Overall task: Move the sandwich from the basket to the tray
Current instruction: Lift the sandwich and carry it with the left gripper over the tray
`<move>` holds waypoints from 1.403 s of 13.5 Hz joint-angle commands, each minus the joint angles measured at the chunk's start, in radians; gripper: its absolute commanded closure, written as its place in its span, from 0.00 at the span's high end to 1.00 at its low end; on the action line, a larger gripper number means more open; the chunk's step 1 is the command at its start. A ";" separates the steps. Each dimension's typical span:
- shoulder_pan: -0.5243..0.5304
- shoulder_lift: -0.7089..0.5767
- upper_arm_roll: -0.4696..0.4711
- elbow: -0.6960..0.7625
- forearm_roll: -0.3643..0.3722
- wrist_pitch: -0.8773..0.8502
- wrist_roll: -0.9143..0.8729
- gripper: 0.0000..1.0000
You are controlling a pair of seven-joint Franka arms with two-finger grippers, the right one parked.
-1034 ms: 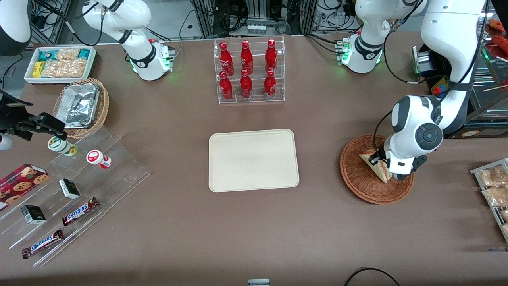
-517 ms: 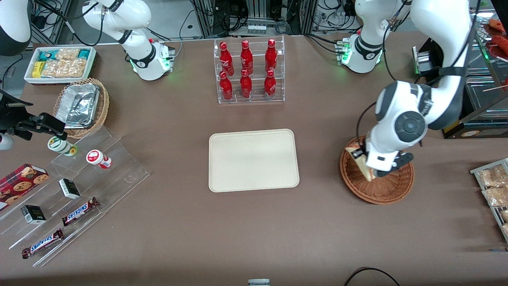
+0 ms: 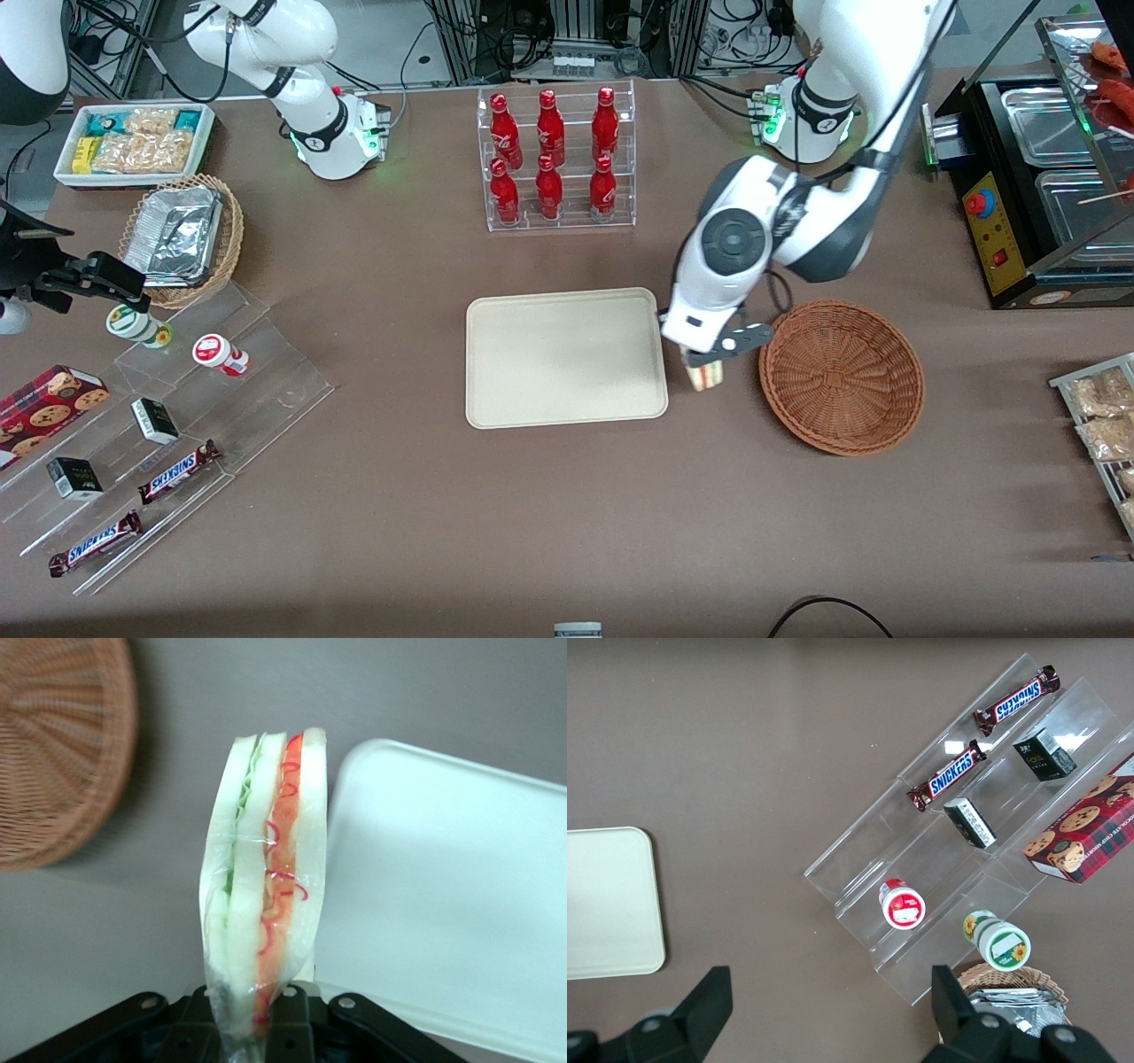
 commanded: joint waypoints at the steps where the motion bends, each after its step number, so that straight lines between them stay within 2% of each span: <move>1: -0.076 0.109 0.014 0.129 -0.008 -0.018 -0.013 0.00; 7: -0.172 0.272 0.012 0.286 -0.054 0.002 -0.016 0.00; 10: -0.210 0.344 0.016 0.376 -0.042 0.005 -0.001 0.00; 14: -0.212 0.445 0.016 0.501 0.004 -0.009 -0.001 0.00; 19: -0.213 0.476 0.020 0.518 0.007 -0.029 -0.004 0.00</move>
